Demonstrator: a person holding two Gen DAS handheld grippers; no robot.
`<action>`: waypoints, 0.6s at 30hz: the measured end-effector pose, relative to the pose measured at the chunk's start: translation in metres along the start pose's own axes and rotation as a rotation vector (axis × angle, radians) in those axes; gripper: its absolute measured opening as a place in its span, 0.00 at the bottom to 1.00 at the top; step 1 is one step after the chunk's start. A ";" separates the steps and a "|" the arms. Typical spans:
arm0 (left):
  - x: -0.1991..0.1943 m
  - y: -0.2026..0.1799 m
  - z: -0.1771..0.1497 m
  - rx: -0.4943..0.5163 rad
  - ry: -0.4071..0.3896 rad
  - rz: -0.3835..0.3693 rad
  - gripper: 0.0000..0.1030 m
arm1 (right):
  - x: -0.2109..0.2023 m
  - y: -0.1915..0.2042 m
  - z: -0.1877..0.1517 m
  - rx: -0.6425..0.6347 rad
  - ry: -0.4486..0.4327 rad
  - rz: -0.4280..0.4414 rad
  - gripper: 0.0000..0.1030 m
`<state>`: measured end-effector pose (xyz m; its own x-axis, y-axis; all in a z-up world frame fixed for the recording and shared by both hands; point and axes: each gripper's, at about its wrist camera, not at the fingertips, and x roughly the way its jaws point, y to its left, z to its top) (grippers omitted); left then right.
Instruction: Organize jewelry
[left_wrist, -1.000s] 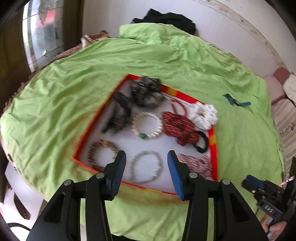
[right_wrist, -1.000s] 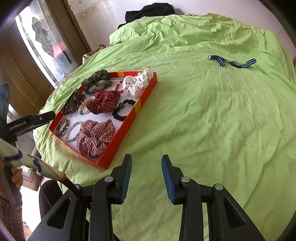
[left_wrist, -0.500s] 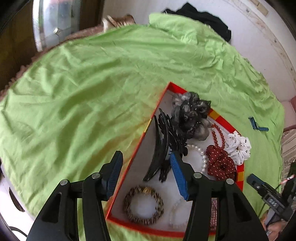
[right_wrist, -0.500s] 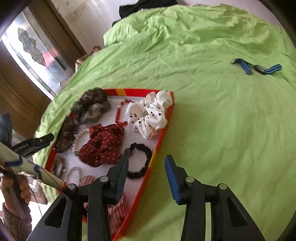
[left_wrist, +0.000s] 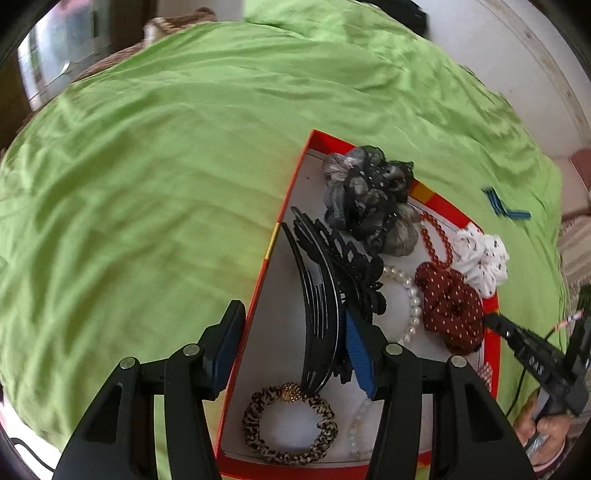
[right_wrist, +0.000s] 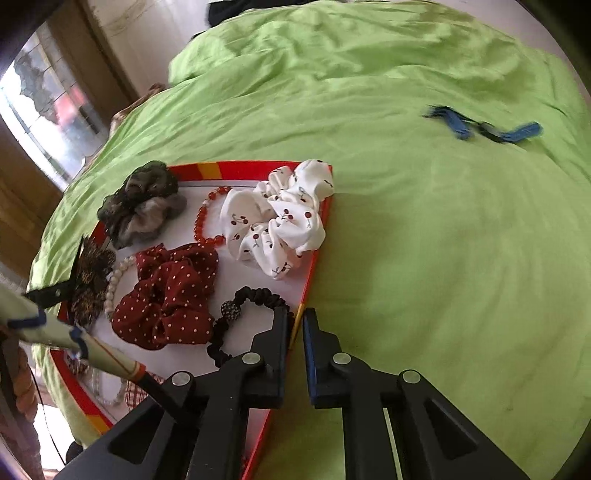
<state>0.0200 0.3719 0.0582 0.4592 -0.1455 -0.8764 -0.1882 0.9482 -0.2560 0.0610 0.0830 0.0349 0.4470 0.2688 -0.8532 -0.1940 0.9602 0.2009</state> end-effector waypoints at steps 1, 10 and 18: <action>0.004 -0.016 -0.003 0.020 0.010 -0.013 0.50 | -0.003 -0.012 0.000 0.017 -0.004 -0.014 0.08; 0.033 -0.123 -0.021 0.156 0.067 -0.080 0.50 | -0.044 -0.112 -0.007 0.134 -0.050 -0.140 0.05; 0.046 -0.186 -0.036 0.226 0.084 -0.083 0.51 | -0.065 -0.174 -0.020 0.213 -0.063 -0.169 0.04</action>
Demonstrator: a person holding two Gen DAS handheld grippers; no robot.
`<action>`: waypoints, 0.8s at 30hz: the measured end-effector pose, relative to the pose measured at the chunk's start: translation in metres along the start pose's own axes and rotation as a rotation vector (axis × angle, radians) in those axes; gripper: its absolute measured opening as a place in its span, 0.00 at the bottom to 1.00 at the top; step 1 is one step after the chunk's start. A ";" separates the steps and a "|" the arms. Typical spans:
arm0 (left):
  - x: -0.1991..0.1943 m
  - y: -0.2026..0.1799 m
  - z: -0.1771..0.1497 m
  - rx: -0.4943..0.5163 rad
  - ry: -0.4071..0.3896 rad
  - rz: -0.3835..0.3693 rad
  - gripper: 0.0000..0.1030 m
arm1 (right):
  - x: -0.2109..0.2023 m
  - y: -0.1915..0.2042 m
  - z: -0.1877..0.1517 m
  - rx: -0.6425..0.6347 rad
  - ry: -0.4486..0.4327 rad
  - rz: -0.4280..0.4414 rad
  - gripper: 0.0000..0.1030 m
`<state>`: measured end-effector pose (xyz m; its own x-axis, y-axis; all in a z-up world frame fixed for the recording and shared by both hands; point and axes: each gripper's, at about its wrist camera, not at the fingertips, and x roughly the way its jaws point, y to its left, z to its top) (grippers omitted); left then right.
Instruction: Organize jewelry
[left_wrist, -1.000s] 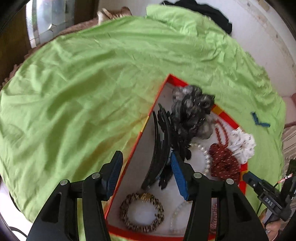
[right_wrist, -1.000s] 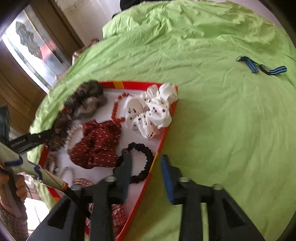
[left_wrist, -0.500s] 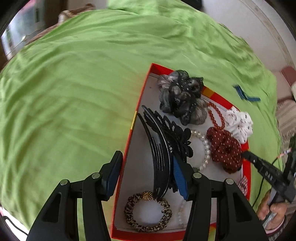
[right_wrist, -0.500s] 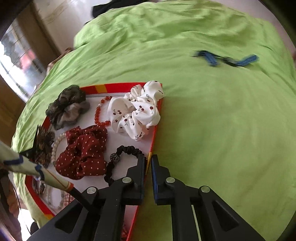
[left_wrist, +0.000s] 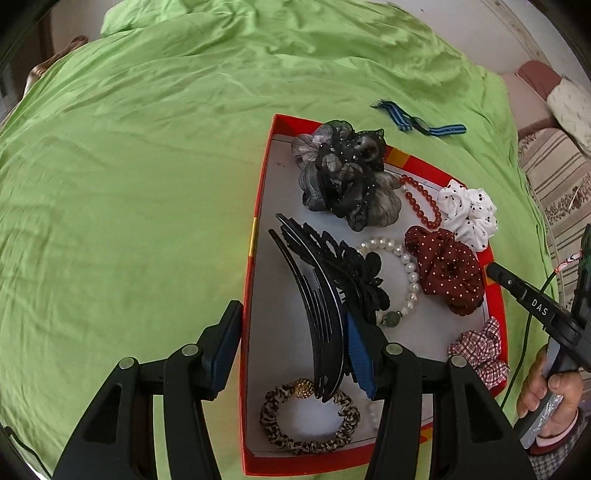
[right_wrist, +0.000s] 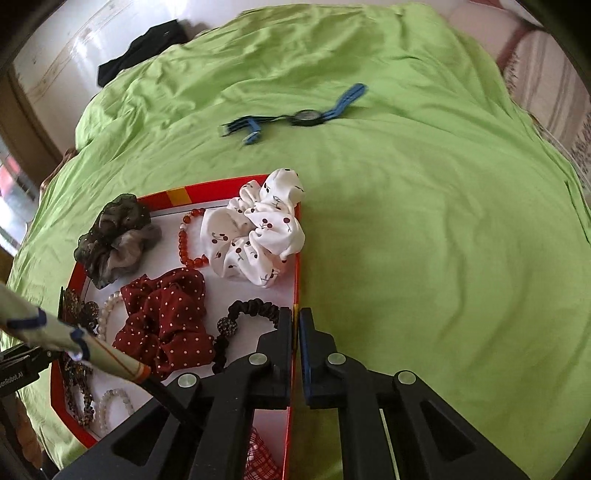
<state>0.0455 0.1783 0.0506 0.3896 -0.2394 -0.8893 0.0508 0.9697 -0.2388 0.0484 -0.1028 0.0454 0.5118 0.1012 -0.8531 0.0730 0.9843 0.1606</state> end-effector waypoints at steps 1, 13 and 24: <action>0.002 -0.005 0.001 0.004 -0.003 0.006 0.51 | 0.000 -0.004 0.000 0.006 -0.001 -0.001 0.04; -0.032 0.004 -0.011 -0.053 -0.060 -0.086 0.53 | -0.047 -0.004 -0.023 -0.082 -0.065 0.018 0.26; 0.004 -0.001 -0.017 0.015 0.012 -0.006 0.44 | -0.028 -0.004 -0.045 -0.055 -0.019 -0.002 0.04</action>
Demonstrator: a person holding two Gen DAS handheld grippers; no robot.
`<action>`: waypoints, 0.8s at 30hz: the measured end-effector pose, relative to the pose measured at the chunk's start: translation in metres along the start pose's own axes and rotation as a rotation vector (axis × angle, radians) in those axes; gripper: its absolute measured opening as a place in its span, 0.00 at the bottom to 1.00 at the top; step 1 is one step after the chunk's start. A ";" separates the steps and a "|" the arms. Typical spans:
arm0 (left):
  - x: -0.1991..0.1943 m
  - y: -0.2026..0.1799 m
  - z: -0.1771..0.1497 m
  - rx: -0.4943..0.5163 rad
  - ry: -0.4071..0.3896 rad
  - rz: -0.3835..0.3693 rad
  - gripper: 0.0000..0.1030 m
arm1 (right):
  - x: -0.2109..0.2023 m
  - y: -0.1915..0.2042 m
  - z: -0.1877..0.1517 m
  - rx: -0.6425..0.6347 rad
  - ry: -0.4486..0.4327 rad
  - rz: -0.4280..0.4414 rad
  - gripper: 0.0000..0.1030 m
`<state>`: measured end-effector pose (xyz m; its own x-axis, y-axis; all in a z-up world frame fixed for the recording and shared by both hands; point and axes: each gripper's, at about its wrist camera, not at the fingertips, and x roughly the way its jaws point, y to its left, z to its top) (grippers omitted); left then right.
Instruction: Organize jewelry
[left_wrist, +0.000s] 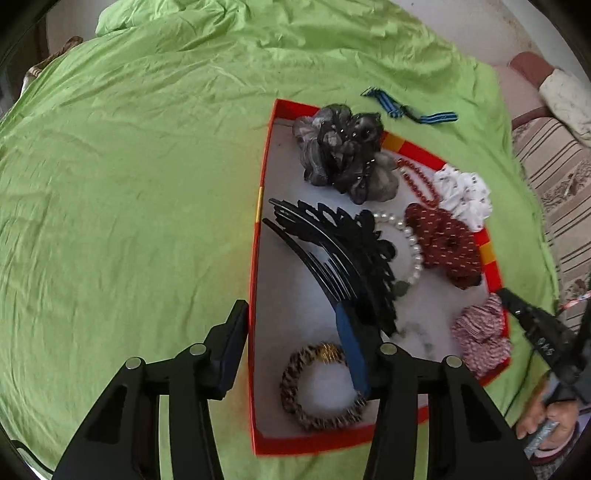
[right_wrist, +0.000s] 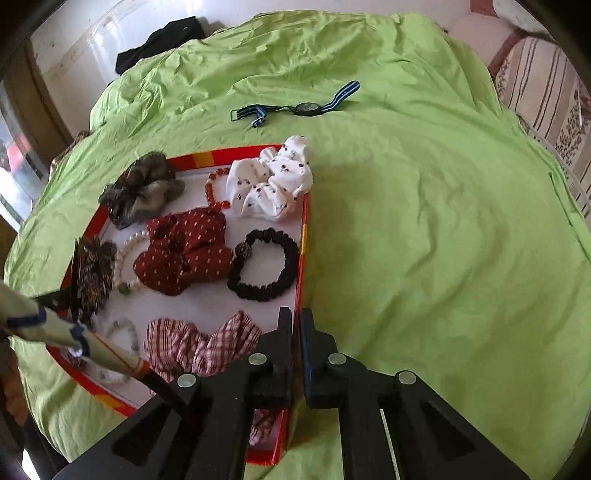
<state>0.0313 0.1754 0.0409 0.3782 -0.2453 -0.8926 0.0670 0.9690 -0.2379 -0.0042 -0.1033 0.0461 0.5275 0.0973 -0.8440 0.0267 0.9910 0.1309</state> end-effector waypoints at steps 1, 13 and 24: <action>0.006 0.001 0.004 -0.006 0.007 0.001 0.43 | 0.002 -0.002 0.003 0.008 -0.001 0.000 0.04; 0.008 0.002 0.018 -0.010 -0.017 0.008 0.39 | 0.006 -0.008 0.005 0.054 -0.019 0.030 0.07; -0.073 0.007 -0.033 0.005 -0.144 0.038 0.47 | -0.070 0.007 -0.034 0.006 -0.142 0.027 0.27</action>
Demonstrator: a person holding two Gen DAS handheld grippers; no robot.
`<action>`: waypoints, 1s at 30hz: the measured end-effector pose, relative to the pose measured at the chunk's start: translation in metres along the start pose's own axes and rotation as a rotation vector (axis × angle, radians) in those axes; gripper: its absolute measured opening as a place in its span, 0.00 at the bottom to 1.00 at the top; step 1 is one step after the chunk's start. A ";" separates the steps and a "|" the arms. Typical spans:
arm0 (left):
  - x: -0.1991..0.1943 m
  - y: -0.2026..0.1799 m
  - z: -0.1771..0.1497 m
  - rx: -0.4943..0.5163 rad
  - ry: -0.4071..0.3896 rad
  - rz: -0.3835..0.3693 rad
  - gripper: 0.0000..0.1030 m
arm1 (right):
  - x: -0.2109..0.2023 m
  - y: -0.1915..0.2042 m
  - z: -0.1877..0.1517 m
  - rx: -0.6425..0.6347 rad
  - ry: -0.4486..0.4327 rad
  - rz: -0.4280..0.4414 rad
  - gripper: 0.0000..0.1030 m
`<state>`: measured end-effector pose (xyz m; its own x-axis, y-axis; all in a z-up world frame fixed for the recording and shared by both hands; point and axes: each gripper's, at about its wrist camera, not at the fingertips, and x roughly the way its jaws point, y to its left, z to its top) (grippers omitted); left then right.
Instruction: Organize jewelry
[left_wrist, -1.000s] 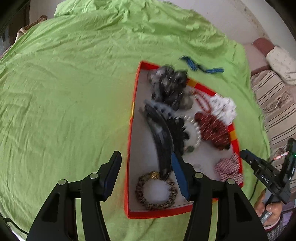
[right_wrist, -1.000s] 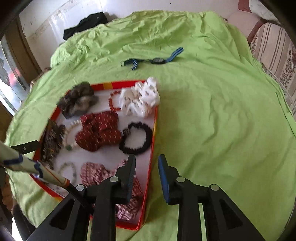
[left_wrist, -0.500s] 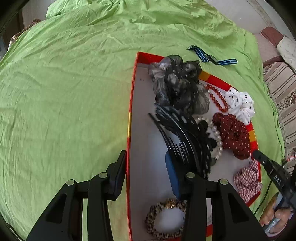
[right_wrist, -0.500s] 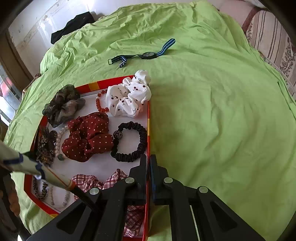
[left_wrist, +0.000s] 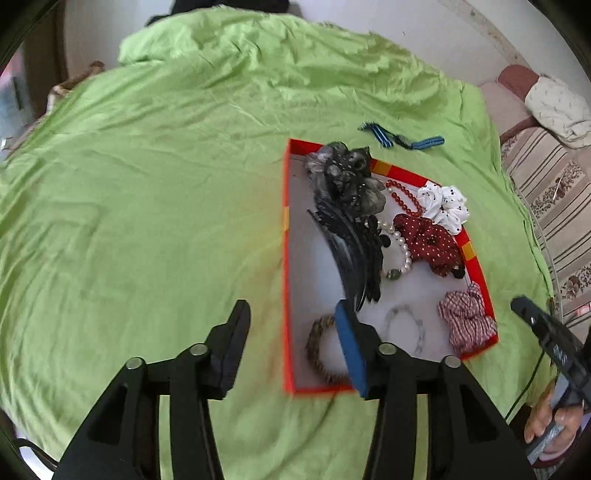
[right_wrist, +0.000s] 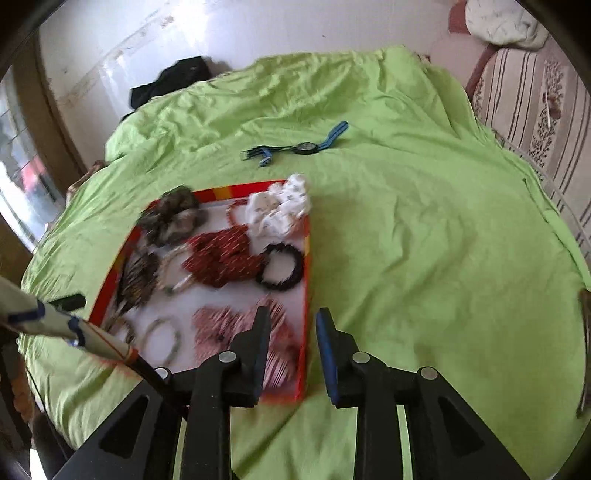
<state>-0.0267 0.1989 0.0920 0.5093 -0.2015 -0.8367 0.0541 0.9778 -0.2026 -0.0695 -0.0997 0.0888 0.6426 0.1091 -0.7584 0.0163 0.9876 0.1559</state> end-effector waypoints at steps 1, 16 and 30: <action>-0.007 0.003 -0.005 -0.006 -0.014 0.010 0.47 | -0.007 0.007 -0.008 -0.015 0.001 0.021 0.27; -0.101 0.039 -0.056 -0.093 -0.264 0.187 0.65 | 0.055 0.160 -0.055 -0.267 0.182 0.273 0.27; -0.124 0.013 -0.068 -0.031 -0.459 0.337 0.91 | 0.043 0.150 -0.051 -0.253 0.155 0.254 0.28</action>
<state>-0.1476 0.2330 0.1581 0.8156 0.1739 -0.5518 -0.1980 0.9801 0.0163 -0.0784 0.0588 0.0479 0.4779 0.3508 -0.8053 -0.3301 0.9213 0.2054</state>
